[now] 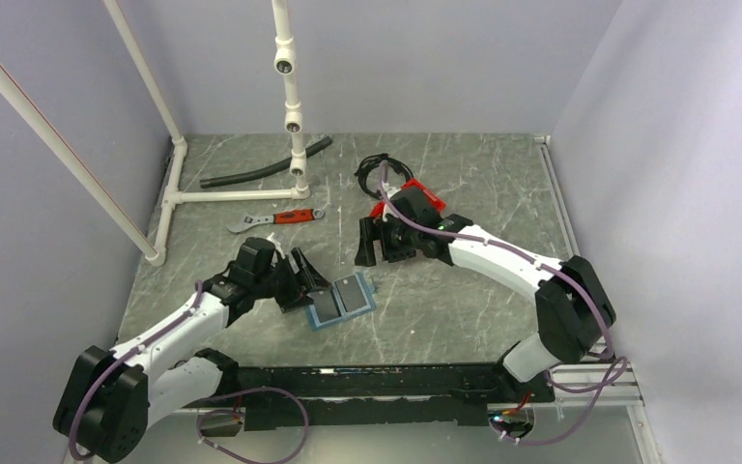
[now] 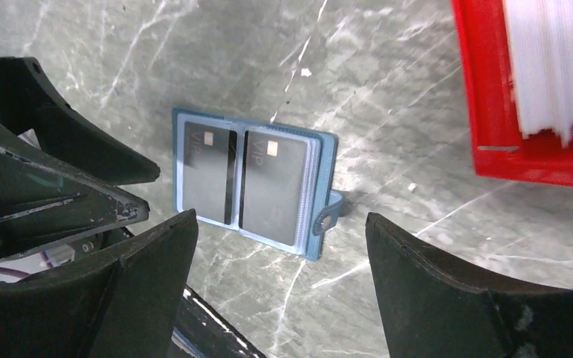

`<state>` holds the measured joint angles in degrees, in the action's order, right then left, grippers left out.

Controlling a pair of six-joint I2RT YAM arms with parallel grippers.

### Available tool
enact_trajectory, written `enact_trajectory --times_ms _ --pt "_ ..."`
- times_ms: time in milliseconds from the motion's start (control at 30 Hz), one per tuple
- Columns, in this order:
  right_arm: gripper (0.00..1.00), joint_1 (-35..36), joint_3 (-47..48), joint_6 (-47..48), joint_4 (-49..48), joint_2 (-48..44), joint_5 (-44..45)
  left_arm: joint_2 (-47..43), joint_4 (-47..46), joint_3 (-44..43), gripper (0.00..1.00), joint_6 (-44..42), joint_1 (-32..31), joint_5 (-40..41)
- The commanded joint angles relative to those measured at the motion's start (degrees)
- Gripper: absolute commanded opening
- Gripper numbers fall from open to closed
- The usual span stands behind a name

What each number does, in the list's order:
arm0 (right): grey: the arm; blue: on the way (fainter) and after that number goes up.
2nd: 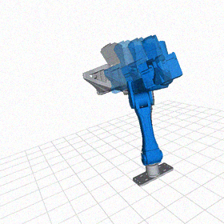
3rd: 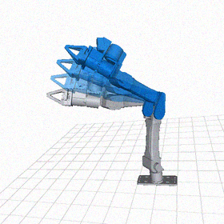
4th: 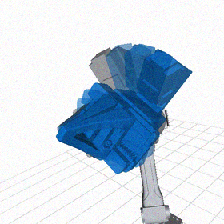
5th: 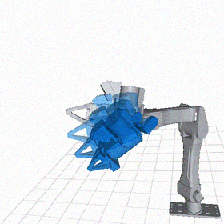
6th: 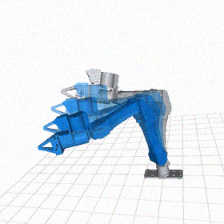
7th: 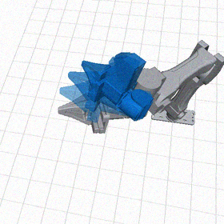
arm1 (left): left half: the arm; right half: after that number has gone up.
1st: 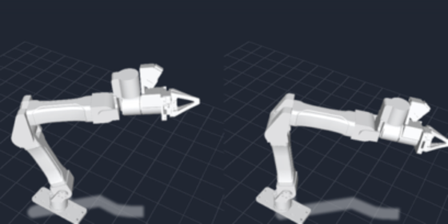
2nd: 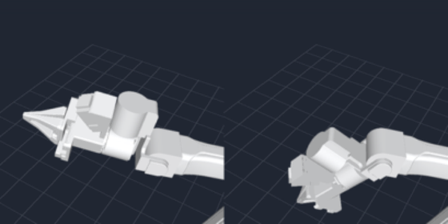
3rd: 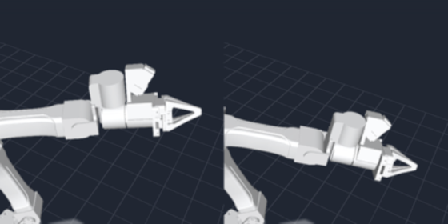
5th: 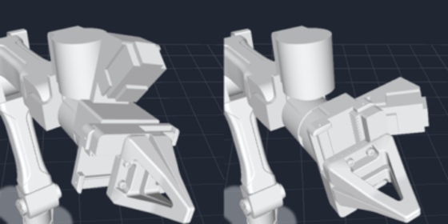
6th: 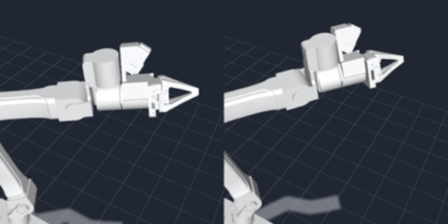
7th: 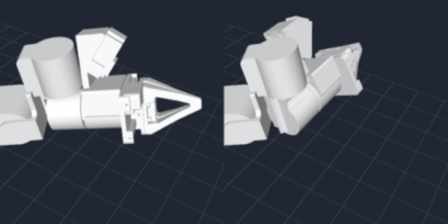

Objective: Put the credit cards into the card holder
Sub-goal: Close the card holder at the center of the board.

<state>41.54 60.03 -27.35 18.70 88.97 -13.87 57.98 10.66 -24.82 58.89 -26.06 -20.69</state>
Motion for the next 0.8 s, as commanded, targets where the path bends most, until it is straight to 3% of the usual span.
enact_trajectory --times_ms 0,100,233,400,500,600,767 --pt "0.85 -0.66 -1.27 3.61 -0.75 -1.77 -3.54 -0.37 7.06 -3.99 0.81 -1.01 0.07 3.65" --pt "0.83 1.63 -2.22 2.41 -3.56 -0.18 -6.15 -1.86 10.07 -2.49 0.92 -0.03 0.05 6.19" --pt "0.8 6.15 0.65 2.72 -2.17 2.21 -0.12 -2.89 6.52 2.86 0.95 2.58 0.31 4.62" --pt "0.52 6.95 0.41 1.07 -4.7 6.47 0.26 -2.65 -2.32 7.07 0.97 2.77 0.42 3.03" --pt "0.41 6.91 0.15 0.12 -4.35 9.32 2.43 0.25 -2.97 6.41 0.98 1.37 0.4 3.62" --pt "0.39 6.69 -1.16 -1.07 -5.34 11.02 3.0 4.97 -8.0 6.4 0.99 0.7 0.4 1.95" --pt "0.38 4.79 -5.22 -4.53 -12.18 12.7 -5.75 9.84 -25.85 8.8 0.98 2.23 0.32 -4.3"
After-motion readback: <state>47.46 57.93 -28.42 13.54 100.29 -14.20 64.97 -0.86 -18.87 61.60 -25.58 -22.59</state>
